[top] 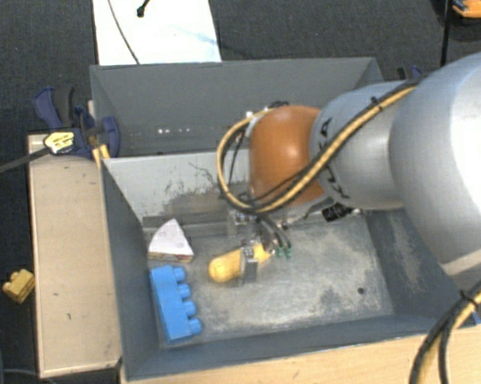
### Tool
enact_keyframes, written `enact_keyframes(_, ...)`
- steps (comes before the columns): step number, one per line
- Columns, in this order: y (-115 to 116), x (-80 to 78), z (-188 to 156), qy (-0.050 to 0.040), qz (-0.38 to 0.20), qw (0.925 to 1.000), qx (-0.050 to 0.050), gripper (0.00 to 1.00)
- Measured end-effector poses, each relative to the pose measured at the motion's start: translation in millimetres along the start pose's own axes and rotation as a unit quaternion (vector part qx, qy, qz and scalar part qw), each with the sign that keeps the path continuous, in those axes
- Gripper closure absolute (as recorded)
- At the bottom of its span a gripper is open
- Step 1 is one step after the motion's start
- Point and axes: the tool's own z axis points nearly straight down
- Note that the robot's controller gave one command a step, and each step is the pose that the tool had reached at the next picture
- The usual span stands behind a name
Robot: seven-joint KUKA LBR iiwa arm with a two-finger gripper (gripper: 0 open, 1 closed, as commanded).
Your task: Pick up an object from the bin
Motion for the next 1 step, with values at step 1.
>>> enact_keyframes(1,4.4,0.6,2.6,-0.0055,-0.038,0.9993,0.0,1.0)
